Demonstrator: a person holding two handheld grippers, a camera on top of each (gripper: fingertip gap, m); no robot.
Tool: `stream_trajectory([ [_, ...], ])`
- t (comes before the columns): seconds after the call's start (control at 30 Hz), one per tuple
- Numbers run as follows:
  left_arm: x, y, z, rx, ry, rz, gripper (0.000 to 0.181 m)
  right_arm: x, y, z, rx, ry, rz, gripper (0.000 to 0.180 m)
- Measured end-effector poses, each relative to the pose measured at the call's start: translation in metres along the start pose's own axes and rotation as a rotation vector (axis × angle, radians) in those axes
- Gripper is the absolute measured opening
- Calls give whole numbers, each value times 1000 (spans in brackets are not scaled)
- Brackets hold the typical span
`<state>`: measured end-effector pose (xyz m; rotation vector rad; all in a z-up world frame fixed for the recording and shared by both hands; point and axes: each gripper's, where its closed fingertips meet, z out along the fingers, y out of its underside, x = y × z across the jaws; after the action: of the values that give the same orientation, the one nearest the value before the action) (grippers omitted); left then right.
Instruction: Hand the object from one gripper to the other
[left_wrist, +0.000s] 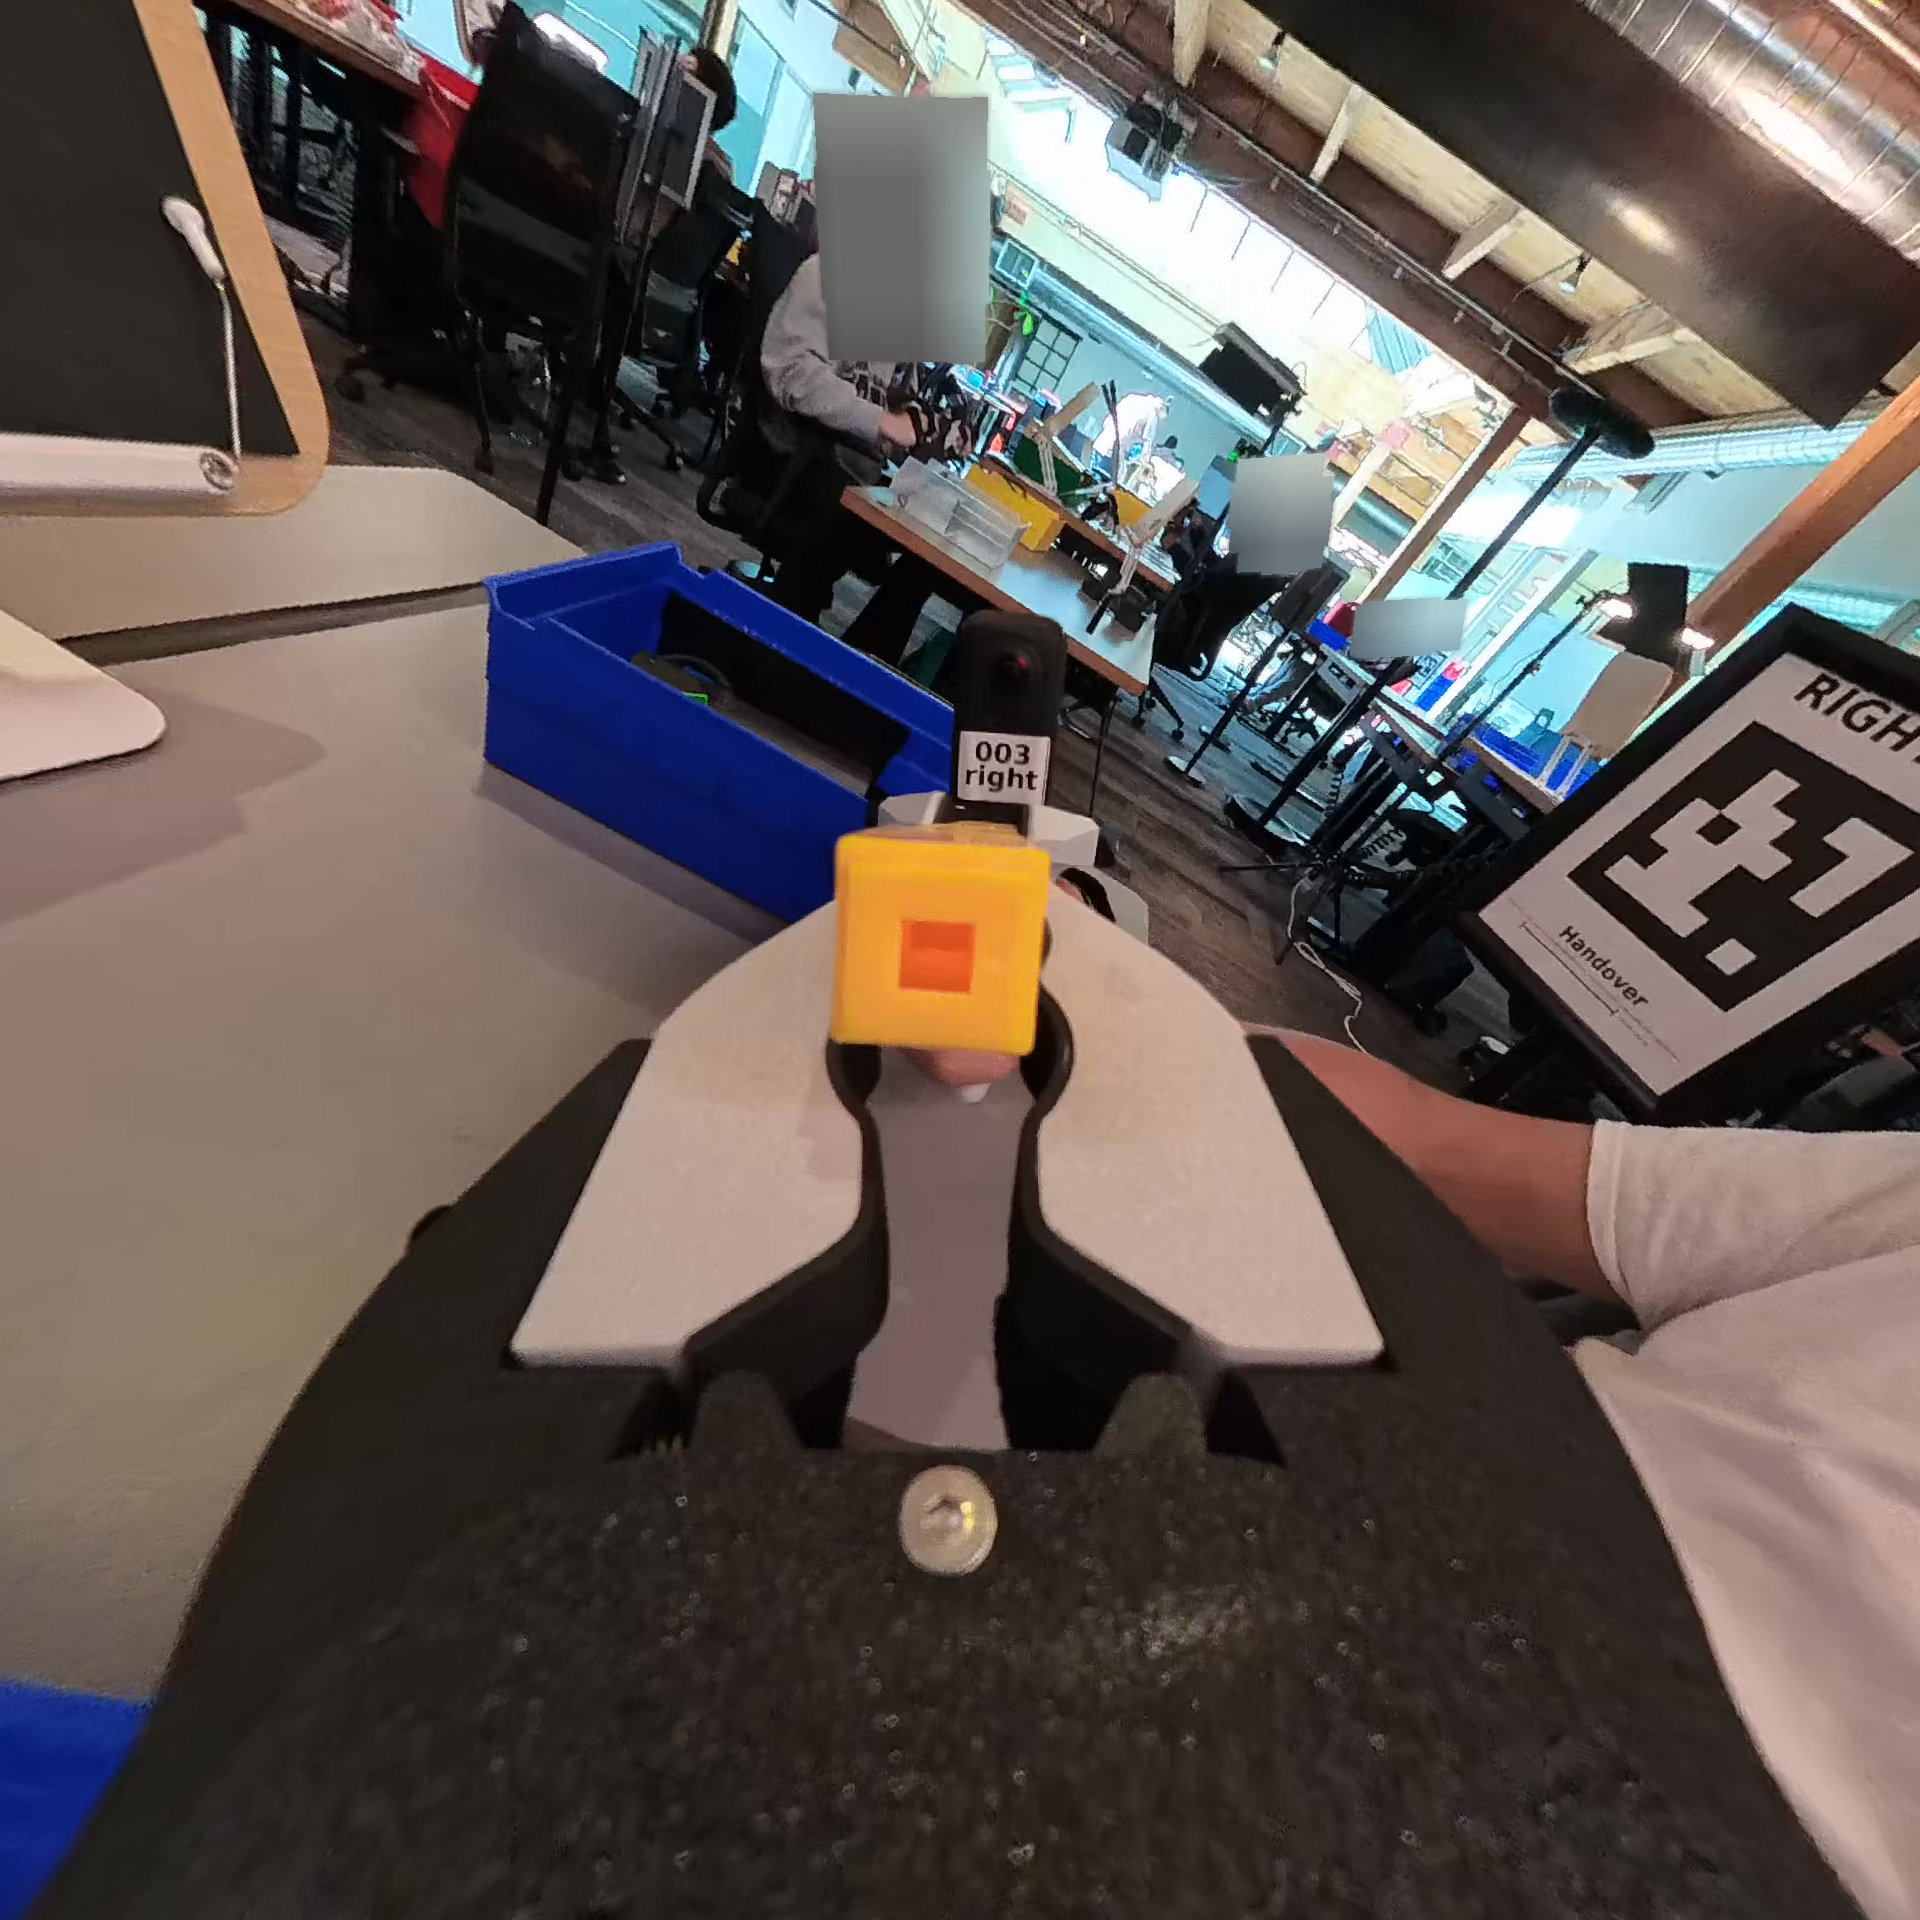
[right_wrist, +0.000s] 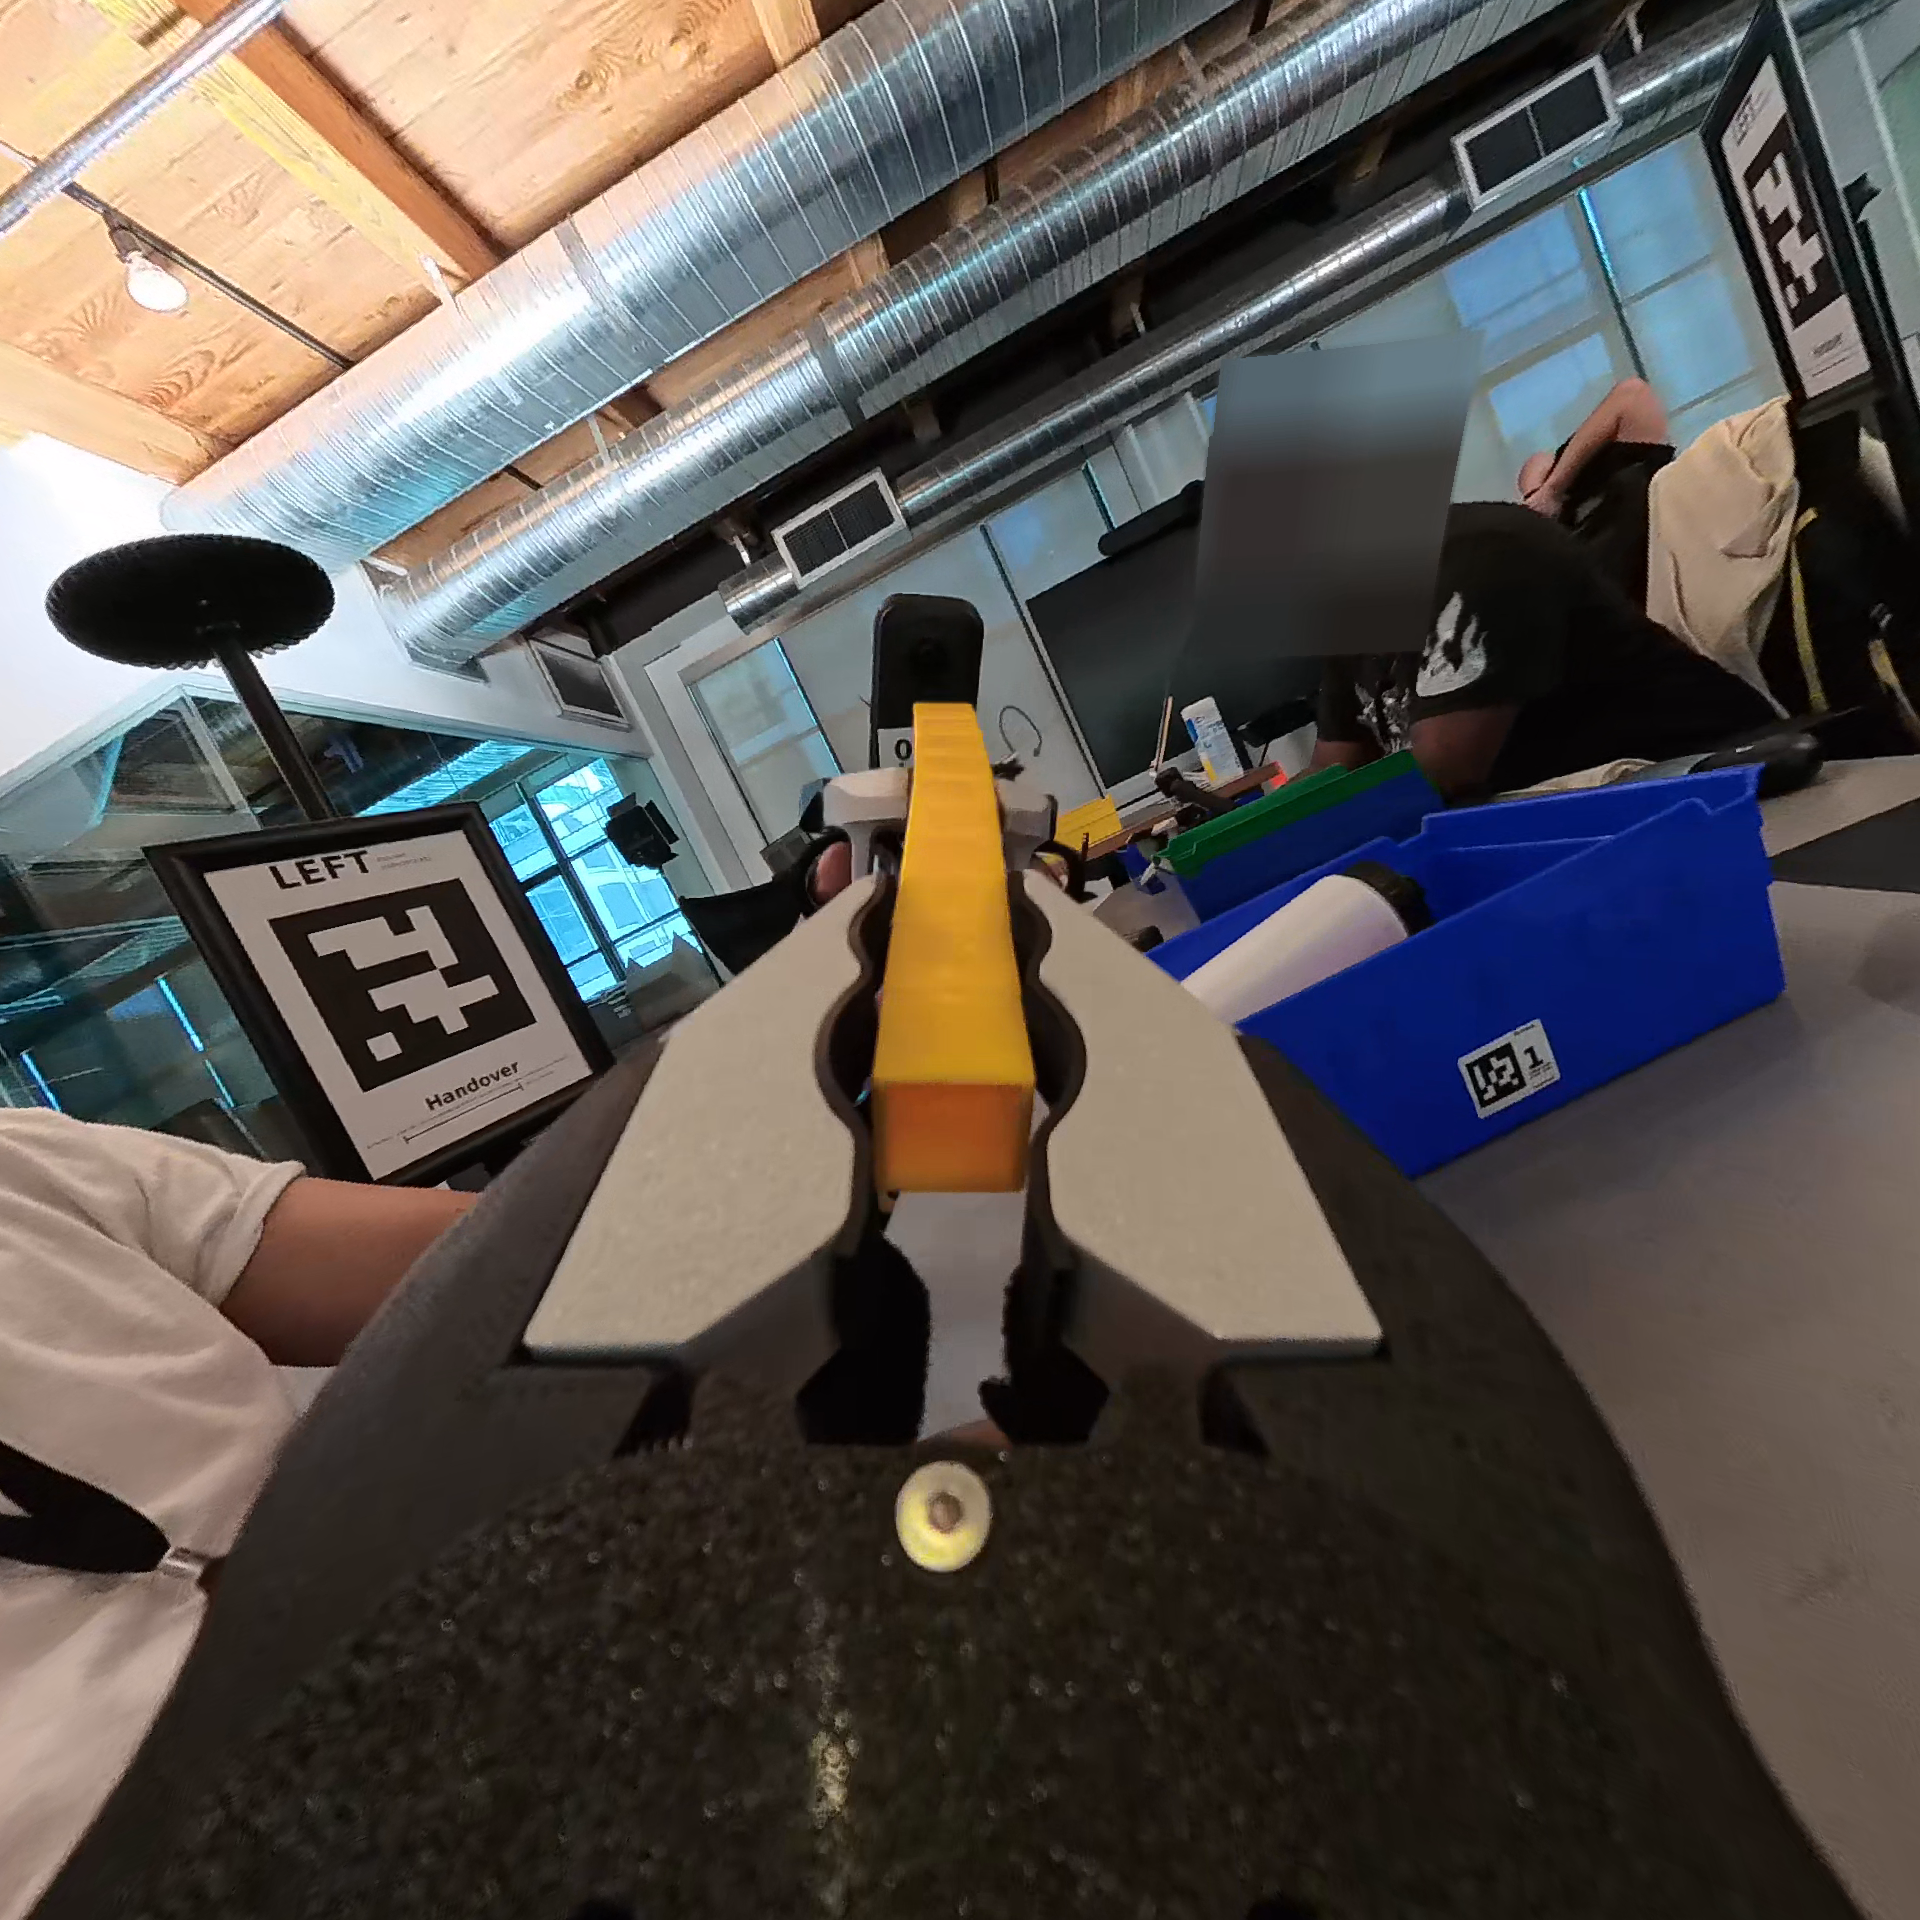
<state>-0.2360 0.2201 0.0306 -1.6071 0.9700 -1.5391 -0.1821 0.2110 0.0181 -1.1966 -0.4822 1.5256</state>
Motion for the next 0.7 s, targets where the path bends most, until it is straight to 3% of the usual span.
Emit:
stream_trajectory([
  [0.07, -1, -4, -1, 6, -31, 40, 23, -1, -3, 1, 11, -1, -3, 21],
  [0.13, -13, -7, -6, -14, -165, 167, 43, 0, -8, -3, 25, 7, 1, 21],
  [0.23, -40, -11, -28, -131, -469, 533, 71, 8, -16, -13, 30, 41, 12, 21],
  [0.33, -41, -15, -43, -233, -597, 801, 72, 12, -12, -20, -24, 30, 73, 21],
  [0.4, -28, -10, -45, -285, -564, 920, 64, 9, -5, -22, -69, -21, 132, 21],
  [0.47, -8, 2, -41, -300, -446, 987, 70, 0, -4, -22, -76, -93, 179, 21],
  [0.53, 13, 12, -37, -269, -337, 1027, 61, -7, -4, -21, -86, -148, 212, 21],
  [0.7, 35, 12, -28, -205, -293, 1095, 52, -18, 9, -23, -161, -226, 278, 21],
])
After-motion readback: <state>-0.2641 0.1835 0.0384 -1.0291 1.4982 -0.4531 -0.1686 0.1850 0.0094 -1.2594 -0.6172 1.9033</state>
